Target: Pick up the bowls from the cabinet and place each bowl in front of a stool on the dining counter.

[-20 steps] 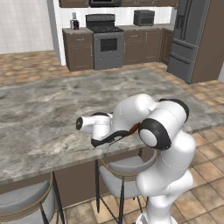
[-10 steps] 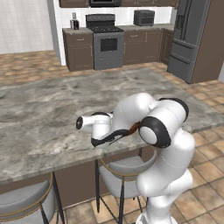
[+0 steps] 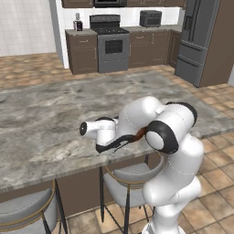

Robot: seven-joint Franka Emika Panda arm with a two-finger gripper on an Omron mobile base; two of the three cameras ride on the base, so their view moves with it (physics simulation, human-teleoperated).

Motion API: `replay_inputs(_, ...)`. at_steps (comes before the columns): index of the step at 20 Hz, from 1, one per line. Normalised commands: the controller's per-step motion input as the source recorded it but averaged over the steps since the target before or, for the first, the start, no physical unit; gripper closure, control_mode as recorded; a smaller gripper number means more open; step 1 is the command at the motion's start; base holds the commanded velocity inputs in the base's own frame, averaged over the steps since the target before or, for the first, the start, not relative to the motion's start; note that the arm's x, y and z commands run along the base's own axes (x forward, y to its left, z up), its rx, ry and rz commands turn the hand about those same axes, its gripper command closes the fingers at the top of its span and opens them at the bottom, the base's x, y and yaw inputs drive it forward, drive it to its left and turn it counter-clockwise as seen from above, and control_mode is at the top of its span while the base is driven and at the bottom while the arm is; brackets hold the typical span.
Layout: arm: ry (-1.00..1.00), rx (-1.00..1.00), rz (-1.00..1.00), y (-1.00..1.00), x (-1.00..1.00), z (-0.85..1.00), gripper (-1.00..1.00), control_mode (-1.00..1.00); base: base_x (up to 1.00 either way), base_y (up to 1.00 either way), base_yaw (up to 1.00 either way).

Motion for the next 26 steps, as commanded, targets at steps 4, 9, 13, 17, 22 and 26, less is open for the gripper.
replay_inputs(4,0.00,0.00,0.00,0.00,0.00,-0.03,-1.00,-1.00,0.00,0.00,0.00)
replay_inputs(9,0.00,0.00,0.00,0.00,0.00,0.00,-1.00,-1.00,0.00,0.00,0.00)
replay_inputs(13,0.02,0.04,-0.01,0.00,0.00,0.35,-1.00,-1.00,0.00,0.00,0.00)
replay_inputs(17,0.00,0.11,-0.05,0.08,-0.15,0.87,-1.00,-1.00,0.00,0.00,0.00)
replay_inputs(22,0.02,0.20,-0.11,0.00,0.00,1.00,-1.00,-1.00,0.00,0.00,0.00)
replay_inputs(26,0.08,0.29,-0.14,0.00,-0.12,1.00,-1.00,-1.00,0.00,0.00,0.00)
